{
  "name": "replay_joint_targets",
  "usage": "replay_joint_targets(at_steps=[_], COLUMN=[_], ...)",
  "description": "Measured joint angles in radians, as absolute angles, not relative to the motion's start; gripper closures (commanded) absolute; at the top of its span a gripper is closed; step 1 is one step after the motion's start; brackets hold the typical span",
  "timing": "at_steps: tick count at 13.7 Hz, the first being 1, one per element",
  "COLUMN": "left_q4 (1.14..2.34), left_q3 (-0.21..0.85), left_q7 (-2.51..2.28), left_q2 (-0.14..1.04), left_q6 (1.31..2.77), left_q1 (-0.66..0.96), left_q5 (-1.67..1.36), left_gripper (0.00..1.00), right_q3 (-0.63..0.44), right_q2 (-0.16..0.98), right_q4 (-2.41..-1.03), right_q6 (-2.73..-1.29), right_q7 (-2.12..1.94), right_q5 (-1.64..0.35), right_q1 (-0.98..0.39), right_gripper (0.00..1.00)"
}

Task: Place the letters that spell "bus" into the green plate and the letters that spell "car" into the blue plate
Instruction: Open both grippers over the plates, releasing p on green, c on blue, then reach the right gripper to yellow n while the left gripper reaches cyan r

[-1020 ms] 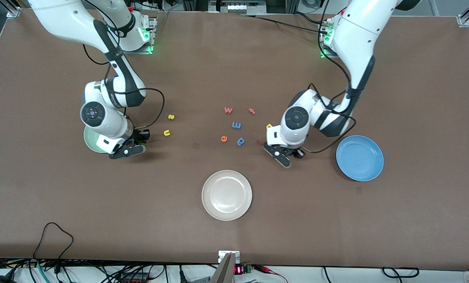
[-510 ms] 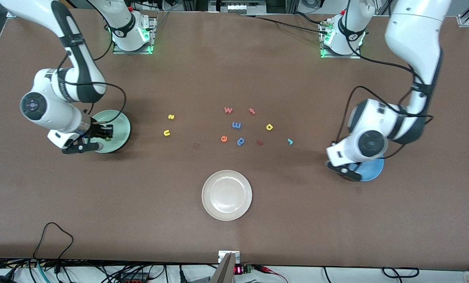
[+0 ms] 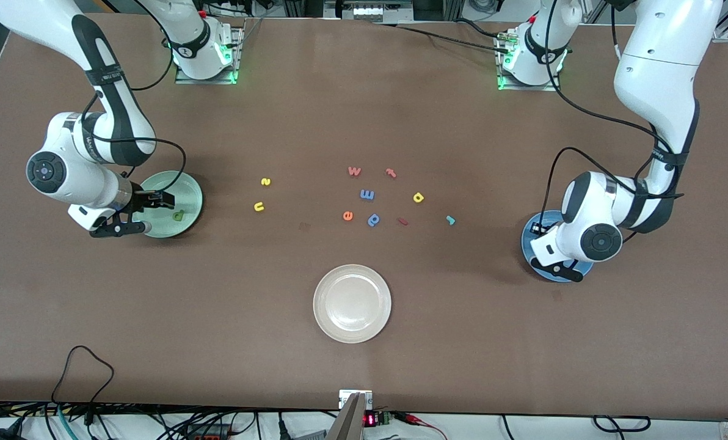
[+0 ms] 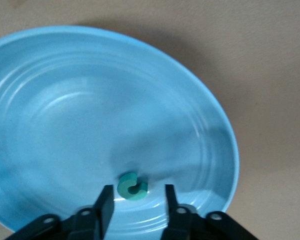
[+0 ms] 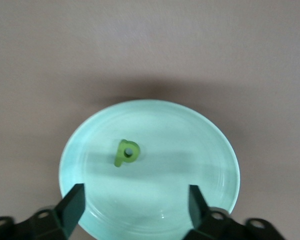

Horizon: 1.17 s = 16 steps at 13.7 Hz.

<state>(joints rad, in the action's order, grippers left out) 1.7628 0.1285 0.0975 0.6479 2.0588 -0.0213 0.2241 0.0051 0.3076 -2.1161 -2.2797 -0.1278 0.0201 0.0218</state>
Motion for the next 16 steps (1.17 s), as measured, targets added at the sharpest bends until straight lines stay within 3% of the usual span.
replay_joint_targets(at_steps=[2, 5, 9, 13, 16], left_q4=[1.755, 1.748, 1.761, 1.825, 1.906], left_q3=[0.157, 0.245, 0.363, 0.409, 0.412], left_q7=[0.097, -0.001, -0.445, -0.816, -0.93], left_q2=[0.625, 0.563, 0.554, 0.602, 0.627], left_q6=[2.048, 1.997, 2.012, 2.223, 2.418], left_q1=[-0.023, -0.021, -0.008, 0.015, 0.06], left_q5=[0.224, 0.18, 0.135, 0.135, 0.135], left_gripper=[0.27, 0.29, 0.4, 0.5, 0.5], right_q3=[0.038, 0.062, 0.066, 0.065, 0.065], right_q2=[0.282, 0.268, 0.301, 0.381, 0.435], right_q4=[-2.112, -2.113, -2.118, -2.118, -2.117], right_q6=[-2.28, -2.279, -2.299, -2.371, -2.426], right_q7=[-0.058, 0.081, 0.286, 0.299, 0.273], right_q5=[0.019, 0.019, 0.014, 0.014, 0.014], right_q1=[-0.001, -0.121, -0.292, -0.345, -0.376], right_gripper=[0.0, 0.32, 0.37, 0.41, 0.5])
